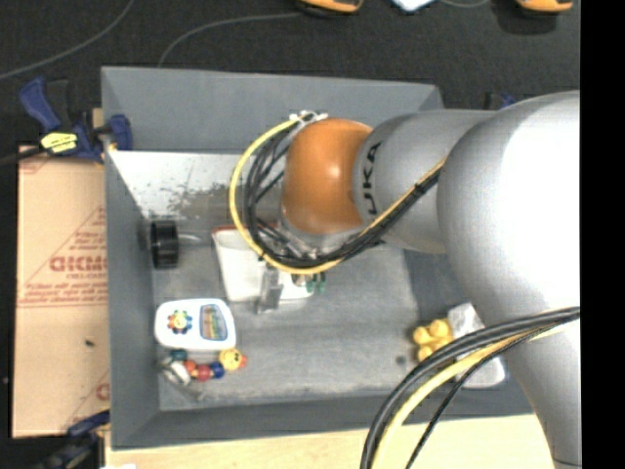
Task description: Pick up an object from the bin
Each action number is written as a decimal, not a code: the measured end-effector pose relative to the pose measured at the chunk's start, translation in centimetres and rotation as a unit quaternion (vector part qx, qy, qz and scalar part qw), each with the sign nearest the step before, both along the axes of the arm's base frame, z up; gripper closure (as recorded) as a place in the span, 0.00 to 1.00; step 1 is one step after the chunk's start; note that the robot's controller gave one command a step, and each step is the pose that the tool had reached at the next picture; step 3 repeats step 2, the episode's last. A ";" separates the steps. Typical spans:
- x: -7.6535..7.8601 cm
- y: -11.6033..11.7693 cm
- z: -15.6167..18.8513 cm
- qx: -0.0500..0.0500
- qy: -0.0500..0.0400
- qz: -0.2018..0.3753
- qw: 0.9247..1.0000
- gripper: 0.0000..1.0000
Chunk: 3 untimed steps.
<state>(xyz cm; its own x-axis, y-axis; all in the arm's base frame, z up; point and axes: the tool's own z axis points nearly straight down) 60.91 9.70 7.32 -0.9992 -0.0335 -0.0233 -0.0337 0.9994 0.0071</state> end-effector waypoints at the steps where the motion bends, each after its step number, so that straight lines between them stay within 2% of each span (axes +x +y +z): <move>1: 0.8 -3.2 14.7 0.002 -0.005 -0.071 0.997 1.00; 2: -3.3 -3.0 19.3 0.000 -0.008 -0.003 1.000 1.00; 3: -3.3 -3.0 19.3 0.000 -0.008 -0.003 1.000 1.00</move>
Offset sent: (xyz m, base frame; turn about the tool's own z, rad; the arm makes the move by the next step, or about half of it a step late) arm 0.0050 -0.0309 0.1413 0.1432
